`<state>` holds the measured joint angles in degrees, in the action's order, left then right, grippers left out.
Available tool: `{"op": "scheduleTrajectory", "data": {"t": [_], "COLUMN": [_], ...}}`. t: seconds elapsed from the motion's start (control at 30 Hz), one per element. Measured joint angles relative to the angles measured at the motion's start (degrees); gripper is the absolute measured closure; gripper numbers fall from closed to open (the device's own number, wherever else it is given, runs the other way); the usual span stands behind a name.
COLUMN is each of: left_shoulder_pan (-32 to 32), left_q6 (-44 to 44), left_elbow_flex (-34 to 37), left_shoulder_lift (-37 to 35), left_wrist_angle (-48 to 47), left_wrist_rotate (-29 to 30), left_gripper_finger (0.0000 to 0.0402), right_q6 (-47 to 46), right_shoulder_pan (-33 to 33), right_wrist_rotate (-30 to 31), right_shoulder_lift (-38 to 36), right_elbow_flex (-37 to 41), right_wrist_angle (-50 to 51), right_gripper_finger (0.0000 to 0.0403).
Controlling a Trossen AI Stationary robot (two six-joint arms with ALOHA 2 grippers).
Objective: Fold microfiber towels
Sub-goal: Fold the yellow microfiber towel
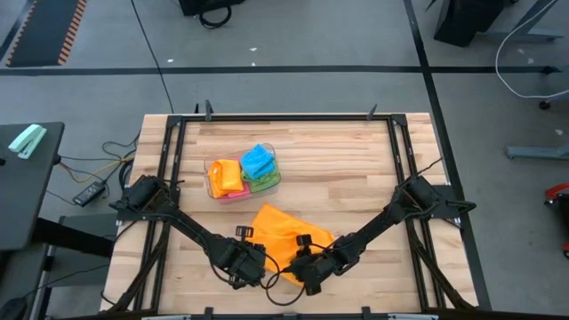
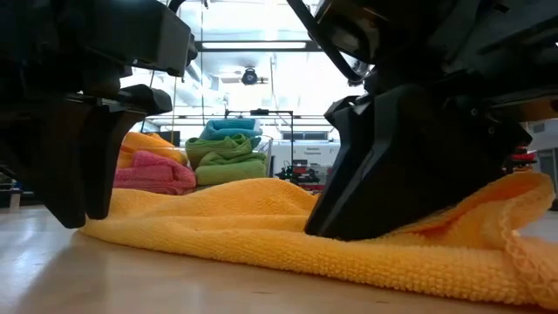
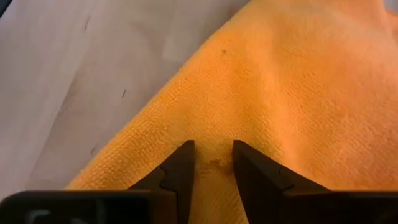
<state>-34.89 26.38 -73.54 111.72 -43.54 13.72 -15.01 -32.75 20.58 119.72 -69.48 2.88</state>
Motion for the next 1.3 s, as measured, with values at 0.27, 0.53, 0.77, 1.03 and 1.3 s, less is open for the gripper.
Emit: {"op": "scheduleTrajectory", "data": {"t": [0.27, 0.53, 0.77, 1.03, 1.3], "left_shoulder_pan": [0.0, 0.0, 0.0, 0.0, 0.0], "left_q6": [0.0, 0.0, 0.0, 0.0, 0.0], "left_elbow_flex": [0.0, 0.0, 0.0, 0.0, 0.0], "left_shoulder_lift": [0.0, 0.0, 0.0, 0.0, 0.0], "left_wrist_angle": [0.1, 0.0, 0.0, 0.0, 0.1], "left_wrist_rotate": [0.0, 0.0, 0.0, 0.0, 0.0], "left_gripper_finger": [0.0322, 0.0317, 0.0314, 0.0321, 0.0313], "right_q6": [-0.3, -0.1, -0.8, -0.7, -0.4], "right_shoulder_pan": [-0.1, -0.4, -0.5, -0.5, -0.8], "right_wrist_rotate": [0.0, 0.0, 0.0, -0.1, 0.0], "right_shoulder_lift": [0.0, -0.2, -0.2, -0.2, -1.1], "right_elbow_flex": [0.6, -0.3, -0.4, -0.4, -0.4], "right_wrist_angle": [-0.4, 1.2, 2.1, 2.1, 3.8], "right_gripper_finger": [0.0359, 0.0363, 0.0363, 0.0363, 0.0357]}}
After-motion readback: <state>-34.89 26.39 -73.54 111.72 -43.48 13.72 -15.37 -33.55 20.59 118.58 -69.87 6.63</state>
